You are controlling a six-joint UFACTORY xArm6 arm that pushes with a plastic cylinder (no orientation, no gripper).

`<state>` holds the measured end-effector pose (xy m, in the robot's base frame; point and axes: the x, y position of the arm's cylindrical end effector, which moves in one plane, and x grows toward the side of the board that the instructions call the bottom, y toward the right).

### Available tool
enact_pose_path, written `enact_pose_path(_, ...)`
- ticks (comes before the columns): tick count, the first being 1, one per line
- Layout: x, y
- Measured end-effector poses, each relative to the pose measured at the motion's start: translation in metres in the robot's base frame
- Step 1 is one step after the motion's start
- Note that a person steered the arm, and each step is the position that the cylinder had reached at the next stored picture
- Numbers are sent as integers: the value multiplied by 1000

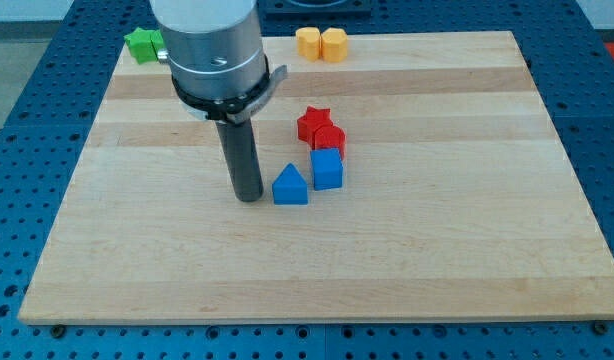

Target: Slide the blue triangle below the blue cube

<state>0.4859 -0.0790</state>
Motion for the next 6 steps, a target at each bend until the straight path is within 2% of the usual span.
enact_pose_path(3, 29, 40)
enact_pose_path(6, 11, 35)
